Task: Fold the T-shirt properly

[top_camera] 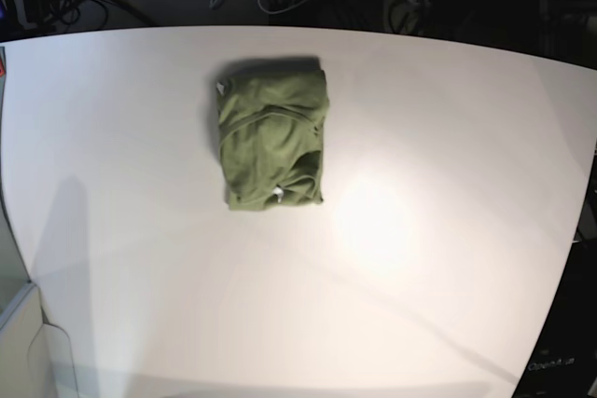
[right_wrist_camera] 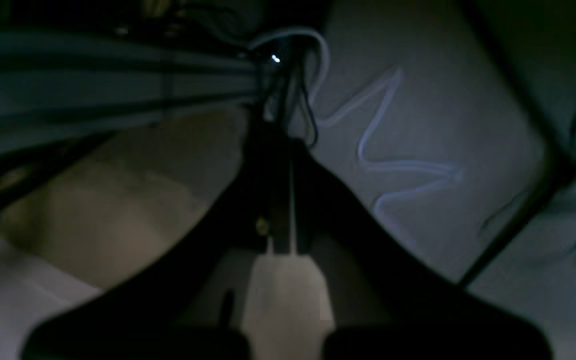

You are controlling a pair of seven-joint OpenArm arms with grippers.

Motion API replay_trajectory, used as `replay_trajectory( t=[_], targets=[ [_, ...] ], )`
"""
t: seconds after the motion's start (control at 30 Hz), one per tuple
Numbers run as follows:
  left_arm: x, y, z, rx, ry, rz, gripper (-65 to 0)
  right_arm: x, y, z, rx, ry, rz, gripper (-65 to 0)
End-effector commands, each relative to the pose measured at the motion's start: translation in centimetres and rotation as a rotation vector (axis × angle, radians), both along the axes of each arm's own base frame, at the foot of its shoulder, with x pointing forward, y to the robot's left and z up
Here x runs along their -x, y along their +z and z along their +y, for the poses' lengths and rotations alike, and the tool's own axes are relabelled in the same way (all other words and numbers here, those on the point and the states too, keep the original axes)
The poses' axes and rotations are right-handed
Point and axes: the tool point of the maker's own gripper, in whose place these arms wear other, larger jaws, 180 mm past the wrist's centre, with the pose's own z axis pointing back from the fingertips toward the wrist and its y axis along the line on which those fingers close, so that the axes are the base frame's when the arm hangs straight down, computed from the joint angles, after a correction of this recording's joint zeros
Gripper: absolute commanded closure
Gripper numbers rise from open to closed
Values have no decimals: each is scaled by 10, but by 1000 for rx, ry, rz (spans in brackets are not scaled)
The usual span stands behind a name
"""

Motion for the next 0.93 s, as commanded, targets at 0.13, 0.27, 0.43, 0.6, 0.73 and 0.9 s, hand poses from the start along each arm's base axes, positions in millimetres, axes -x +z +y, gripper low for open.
replay_trajectory(
  t=[0.13,0.27,0.43,0.6,0.73,0.9],
  targets=[
    [-16,-2,-6,37,29,-20,-22,-78,6,-16,12,-153,-150,0],
    [-24,-7,10,-75,11,-17,-24,-82,3,-47,197,-168,-171,-1],
    [-27,-12,28,-271,-19,5,-26,-60,-4,-69,378,-134,-83,-1],
    [-28,-12,39,-396,-7,16,-26,-66,-3,-78,431,-134,-79,-3],
    [-28,-14,21,-377,-12,31,-26,-63,-4,-80,434,-133,-72,-29],
    [-31,-16,14,-356,-8,73,-27,-60,-4,-81,437,-130,-68,-67]
  ],
)
